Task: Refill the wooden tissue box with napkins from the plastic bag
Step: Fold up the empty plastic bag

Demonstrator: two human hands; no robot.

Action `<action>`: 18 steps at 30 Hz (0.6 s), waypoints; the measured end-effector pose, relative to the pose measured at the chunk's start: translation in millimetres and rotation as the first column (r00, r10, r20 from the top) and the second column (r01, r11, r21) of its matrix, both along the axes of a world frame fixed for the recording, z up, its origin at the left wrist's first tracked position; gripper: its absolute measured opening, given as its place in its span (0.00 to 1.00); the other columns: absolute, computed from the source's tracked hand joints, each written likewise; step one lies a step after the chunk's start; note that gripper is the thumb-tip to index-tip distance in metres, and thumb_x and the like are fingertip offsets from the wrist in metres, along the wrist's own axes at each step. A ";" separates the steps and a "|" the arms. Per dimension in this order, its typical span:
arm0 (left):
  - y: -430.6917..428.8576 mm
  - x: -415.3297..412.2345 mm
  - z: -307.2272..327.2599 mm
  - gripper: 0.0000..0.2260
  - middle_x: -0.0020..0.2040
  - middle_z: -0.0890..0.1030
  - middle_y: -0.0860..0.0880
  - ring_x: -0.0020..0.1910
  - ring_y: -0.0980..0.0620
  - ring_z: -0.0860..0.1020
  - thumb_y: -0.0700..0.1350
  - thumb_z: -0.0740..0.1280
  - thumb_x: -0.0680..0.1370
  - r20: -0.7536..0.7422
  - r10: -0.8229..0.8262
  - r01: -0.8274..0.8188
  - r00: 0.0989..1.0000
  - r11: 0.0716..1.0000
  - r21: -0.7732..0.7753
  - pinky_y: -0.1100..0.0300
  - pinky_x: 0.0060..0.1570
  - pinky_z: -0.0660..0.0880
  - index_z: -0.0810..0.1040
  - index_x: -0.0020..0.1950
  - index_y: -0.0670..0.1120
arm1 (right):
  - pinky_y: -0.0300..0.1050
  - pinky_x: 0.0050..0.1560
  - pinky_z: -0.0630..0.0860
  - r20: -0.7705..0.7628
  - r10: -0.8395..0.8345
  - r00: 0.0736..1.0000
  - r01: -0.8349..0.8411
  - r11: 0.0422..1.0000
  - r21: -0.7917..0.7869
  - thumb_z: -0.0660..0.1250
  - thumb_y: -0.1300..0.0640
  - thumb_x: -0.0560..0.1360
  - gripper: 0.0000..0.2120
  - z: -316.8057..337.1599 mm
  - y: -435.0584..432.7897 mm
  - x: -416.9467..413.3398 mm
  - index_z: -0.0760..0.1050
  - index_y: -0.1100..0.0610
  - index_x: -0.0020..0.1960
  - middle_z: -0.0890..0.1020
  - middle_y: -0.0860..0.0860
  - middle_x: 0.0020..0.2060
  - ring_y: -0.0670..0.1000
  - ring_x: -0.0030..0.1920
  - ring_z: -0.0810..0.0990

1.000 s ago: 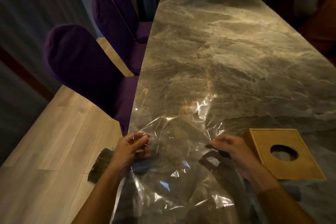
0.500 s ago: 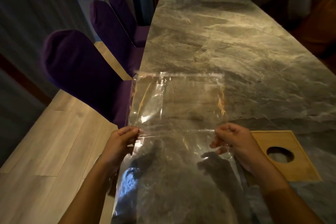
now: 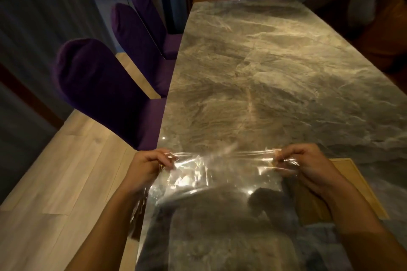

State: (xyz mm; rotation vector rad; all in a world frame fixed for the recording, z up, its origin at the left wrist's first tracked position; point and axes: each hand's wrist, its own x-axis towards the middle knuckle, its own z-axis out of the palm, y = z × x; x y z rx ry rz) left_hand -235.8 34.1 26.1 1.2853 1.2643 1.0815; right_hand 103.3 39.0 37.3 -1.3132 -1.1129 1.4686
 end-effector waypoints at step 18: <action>1.4 26.8 20.8 0.16 0.42 0.84 0.38 0.42 0.41 0.83 0.51 0.67 0.74 0.015 -0.194 0.187 0.981 0.917 -0.351 0.51 0.40 0.82 0.80 0.53 0.39 | 0.37 0.38 0.80 -0.077 -0.114 0.990 0.124 0.983 0.136 0.55 0.77 0.70 0.25 6.2 1.8 8.6 0.84 0.56 0.30 0.86 0.51 0.30 0.48 0.34 0.85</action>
